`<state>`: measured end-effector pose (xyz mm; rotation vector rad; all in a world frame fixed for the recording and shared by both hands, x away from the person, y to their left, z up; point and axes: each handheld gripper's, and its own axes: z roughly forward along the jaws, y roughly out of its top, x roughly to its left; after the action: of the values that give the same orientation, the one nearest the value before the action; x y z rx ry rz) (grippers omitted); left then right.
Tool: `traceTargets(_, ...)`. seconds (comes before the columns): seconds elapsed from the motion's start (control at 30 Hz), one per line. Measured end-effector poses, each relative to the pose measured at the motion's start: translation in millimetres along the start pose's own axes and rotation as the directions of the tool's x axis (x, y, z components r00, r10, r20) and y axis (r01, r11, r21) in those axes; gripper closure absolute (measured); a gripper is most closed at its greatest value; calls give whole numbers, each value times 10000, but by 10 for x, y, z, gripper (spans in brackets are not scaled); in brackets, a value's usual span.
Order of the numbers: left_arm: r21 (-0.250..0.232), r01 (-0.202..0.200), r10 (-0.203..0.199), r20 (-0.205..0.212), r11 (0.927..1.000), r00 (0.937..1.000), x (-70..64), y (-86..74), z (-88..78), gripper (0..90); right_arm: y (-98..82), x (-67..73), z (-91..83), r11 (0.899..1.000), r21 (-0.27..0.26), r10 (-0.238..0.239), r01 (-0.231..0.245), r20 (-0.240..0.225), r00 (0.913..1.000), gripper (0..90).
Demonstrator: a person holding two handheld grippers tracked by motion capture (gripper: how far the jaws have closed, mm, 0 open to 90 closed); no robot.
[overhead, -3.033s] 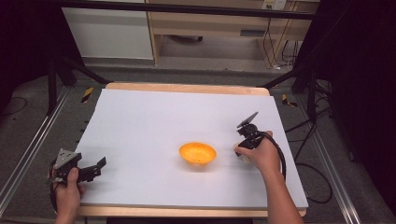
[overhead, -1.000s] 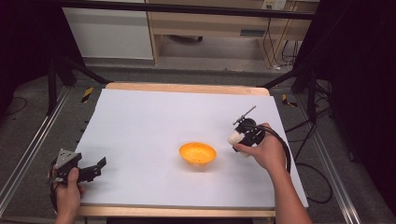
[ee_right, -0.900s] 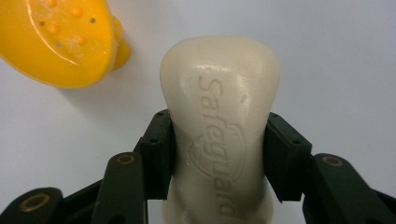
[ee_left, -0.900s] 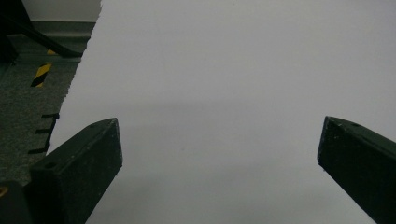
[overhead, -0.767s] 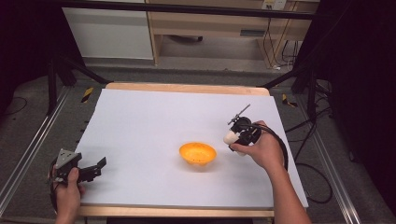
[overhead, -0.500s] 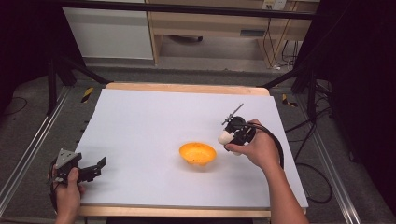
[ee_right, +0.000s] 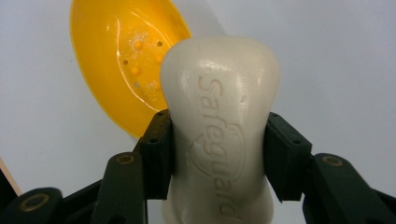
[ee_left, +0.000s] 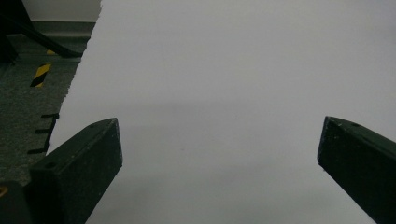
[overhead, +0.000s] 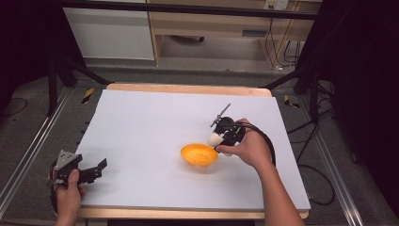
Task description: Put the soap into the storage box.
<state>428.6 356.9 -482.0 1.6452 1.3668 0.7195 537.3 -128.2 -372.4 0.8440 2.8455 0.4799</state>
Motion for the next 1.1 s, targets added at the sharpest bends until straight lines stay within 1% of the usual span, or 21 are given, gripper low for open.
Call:
traceTargets(0.03,-6,5,-5,1,10000,10000,0,0,0,0,18,14,12,10000,25,-16,16,26,10000,501)
traceTargets(0.1,-7,7,-7,3,10000,10000,1,0,-1,0,49,37,36,9996,45,-267,267,0,9996,501)
traceTargets(0.13,-7,7,-7,3,10000,10000,1,0,-1,0,49,37,36,9996,45,-267,267,0,9996,501)
traceTargets(0.17,0,5,-5,4,10000,10000,1,0,-1,0,95,69,52,9984,8,-567,567,-29,9984,501)
traceTargets(0.23,-5,8,-8,0,10000,10000,0,0,0,0,110,84,54,9983,15,-586,586,-54,9983,501)
traceTargets(0.27,-5,5,-5,3,10000,10000,0,0,0,0,152,115,60,9962,36,-874,874,-21,9962,500)
traceTargets(0.37,-6,12,-12,11,10000,10000,2,0,-2,0,202,151,61,9935,44,-1136,1136,-56,9935,500)
traceTargets(0.43,0,10,-10,14,10000,10000,2,0,-1,0,238,184,68,9895,54,-1446,1447,-132,9894,500)
traceTargets(0.6,-10,8,-8,11,10000,10000,2,-1,-3,0,306,243,113,9818,145,-1887,1893,-318,9815,500)
traceTargets(0.7,-8,13,-13,13,10000,10000,2,-1,-2,0,342,276,152,9783,235,-2047,2058,-428,9779,500)
traceTargets(0.73,-6,11,-11,12,10000,10000,2,0,-2,0,355,283,169,9742,233,-2230,2243,-475,9737,500)
traceTargets(0.8,-6,11,-11,14,10000,10000,2,0,-1,0,376,303,187,9733,295,-2257,2275,-530,9728,500)
traceTargets(0.83,-5,11,-11,15,10000,10000,2,0,-1,0,387,305,196,9704,299,-2380,2397,-522,9699,500)
traceTargets(0.87,-9,17,-17,20,10000,10000,2,0,-2,0,398,326,199,9738,372,-2224,2245,-530,9735,500)
traceTargets(0.9,-16,22,-22,23,10000,10000,3,0,-1,0,405,320,207,9689,336,-2430,2451,-553,9684,500)
traceTargets(0.93,-17,25,-25,26,10000,10000,4,0,-1,0,418,339,212,9703,382,-2364,2390,-613,9697,500)
traceTargets(0.97,-17,26,-26,28,10000,10000,4,0,-1,0,422,334,222,9651,332,-2572,2598,-658,9641,500)
traceTargets(1.0,-16,27,-27,25,10000,10000,3,0,-1,0,430,346,229,9634,380,-2627,2655,-667,9626,500)
traceTargets(1.03,-15,25,-25,25,10000,10000,3,0,-1,0,441,368,234,9669,480,-2474,2507,-651,9667,500)
traceTargets(1.07,-5,18,-18,28,10000,10000,3,0,-1,0,448,358,247,9610,410,-2702,2734,-698,9603,500)
traceTargets(1.1,-11,16,-16,25,10000,10000,4,0,-2,0,454,364,258,9593,379,-2765,2798,-748,9581,500)
